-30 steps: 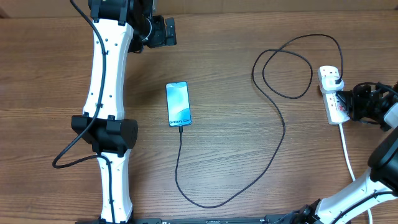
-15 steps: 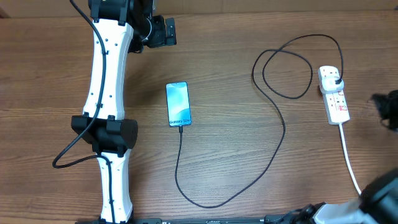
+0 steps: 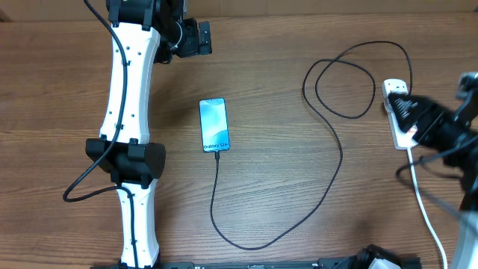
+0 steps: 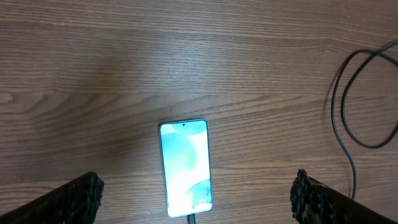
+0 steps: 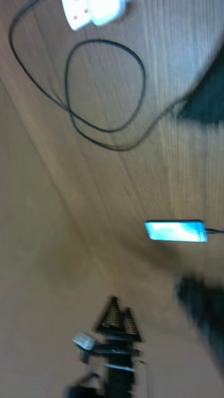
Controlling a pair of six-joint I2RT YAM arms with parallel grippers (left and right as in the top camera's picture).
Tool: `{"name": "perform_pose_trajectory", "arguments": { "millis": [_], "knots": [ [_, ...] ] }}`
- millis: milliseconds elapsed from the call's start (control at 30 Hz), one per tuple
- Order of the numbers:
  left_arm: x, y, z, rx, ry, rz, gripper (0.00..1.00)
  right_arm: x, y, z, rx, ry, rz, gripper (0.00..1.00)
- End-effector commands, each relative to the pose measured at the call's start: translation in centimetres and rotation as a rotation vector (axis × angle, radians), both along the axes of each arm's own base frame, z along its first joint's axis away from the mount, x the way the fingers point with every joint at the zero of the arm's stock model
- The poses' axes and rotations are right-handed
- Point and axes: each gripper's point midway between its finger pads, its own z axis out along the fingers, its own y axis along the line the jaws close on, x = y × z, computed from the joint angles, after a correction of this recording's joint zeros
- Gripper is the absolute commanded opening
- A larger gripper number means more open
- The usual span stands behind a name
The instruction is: Plug charger to phone and switch on socket
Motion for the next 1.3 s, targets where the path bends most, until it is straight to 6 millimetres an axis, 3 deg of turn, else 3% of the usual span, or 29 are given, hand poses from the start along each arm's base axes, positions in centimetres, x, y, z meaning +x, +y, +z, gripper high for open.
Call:
{"name": "perform_pose_trajectory", "arguments": {
  "millis": [0,233,500,600,833,1000,1067,1267],
  "knots": [
    [-0.1,-0.2,0.9,0.006,-0.026,-0.014,1.00,-1.6,0.8,0.5,-0.068,-0.016,0.010,1.00],
    [-0.1,-0.2,0.9,0.006,-0.026,-0.014,1.00,-2.3,0.8,0.2,-0.075,0.005,-0.006,1.00],
    [-0.1,-0.2,0.9,0.006,-0.026,-0.015,1.00,-3.4,1.4,-1.5,-0.117,0.055,0.057,1.00],
    [-0.1,-0.2,0.9,0.006,-0.027,-0.015,1.00,-2.9,1.9,-2.3,-0.158,0.039,0.095,1.00],
    [-0.1,-0.2,0.9,0.006,-0.027,-0.015,1.00,-0.9,3.9,-1.7,-0.380,-0.231,0.111,1.00],
    [-0.1,-0.2,0.9,0.006,-0.027,-0.015,1.00,-1.1,4.8,-1.9,-0.446,-0.447,0.072,1.00],
    [-0.1,-0.2,0.9,0.006,-0.026,-0.014,0.99,-1.6,5.1,-3.5,-0.435,-0.553,0.028,1.00],
    [-0.1,-0.2,0.9,0.006,-0.026,-0.014,0.99,-2.9,5.7,-7.6,-0.393,-0.658,0.001,1.00]
  ]
}}
